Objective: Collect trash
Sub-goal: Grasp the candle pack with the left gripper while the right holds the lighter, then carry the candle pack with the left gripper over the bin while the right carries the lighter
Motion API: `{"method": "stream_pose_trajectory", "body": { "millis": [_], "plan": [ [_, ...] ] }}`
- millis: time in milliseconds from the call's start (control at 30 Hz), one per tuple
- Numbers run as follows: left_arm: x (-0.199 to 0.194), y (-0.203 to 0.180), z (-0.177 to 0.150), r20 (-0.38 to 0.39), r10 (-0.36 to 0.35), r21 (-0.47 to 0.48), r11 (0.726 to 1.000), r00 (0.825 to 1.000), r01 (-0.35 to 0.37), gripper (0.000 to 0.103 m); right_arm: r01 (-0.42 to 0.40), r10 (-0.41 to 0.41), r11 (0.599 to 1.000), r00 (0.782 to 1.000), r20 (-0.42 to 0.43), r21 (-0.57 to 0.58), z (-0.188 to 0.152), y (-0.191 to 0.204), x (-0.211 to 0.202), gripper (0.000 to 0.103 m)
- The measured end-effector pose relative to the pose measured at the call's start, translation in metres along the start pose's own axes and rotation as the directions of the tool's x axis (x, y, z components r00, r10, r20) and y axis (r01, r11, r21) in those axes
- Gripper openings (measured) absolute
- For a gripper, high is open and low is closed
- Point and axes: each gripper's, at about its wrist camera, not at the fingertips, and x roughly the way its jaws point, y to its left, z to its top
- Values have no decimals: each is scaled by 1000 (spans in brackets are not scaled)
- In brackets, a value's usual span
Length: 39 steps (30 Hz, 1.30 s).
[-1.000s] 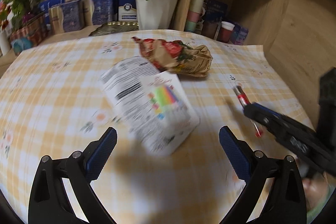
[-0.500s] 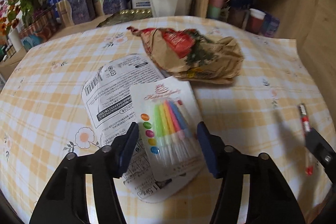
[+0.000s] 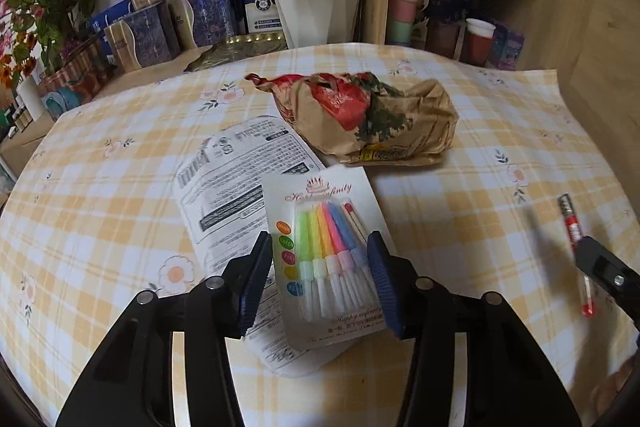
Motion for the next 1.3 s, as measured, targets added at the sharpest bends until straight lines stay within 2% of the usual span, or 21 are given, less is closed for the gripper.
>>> {"method": "stream_pose_trajectory", "body": {
  "millis": [167, 333, 433, 667, 967, 1100, 1167, 1300],
  "plan": [
    [-16, 5, -6, 0, -33, 23, 999, 999, 33, 47, 1, -1, 1000, 1000, -12, -13, -2, 5, 4, 26],
    [-16, 10, -23, -63, -57, 43, 997, 996, 60, 47, -1, 0, 1000, 1000, -16, -26, -4, 10, 5, 26],
    [-9, 16, -32, -101, -68, 24, 997, 993, 71, 47, -1, 1, 1000, 1000, -24, -27, -4, 11, 8, 26],
    [-26, 18, -32, -54, -96, 13, 995, 994, 96, 46, -2, 1, 999, 1000, -30, -33, -4, 13, 10, 26],
    [-73, 27, -34, 13, -141, -15, 990, 990, 142, 46, -42, 41, 999, 999, -24, -17, -7, 20, 10, 26],
    [-107, 41, -46, 38, -151, -16, 988, 988, 151, 46, -43, 42, 997, 999, -9, -70, -20, 38, -2, 26],
    [-123, 49, -55, 42, -157, -18, 987, 987, 158, 46, -65, 64, 997, 998, -24, -48, -32, 43, -8, 26],
    [-158, 68, -81, 58, -180, -2, 984, 982, 181, 46, -41, 39, 998, 999, -38, -45, -53, 60, -24, 26]
  ]
}}
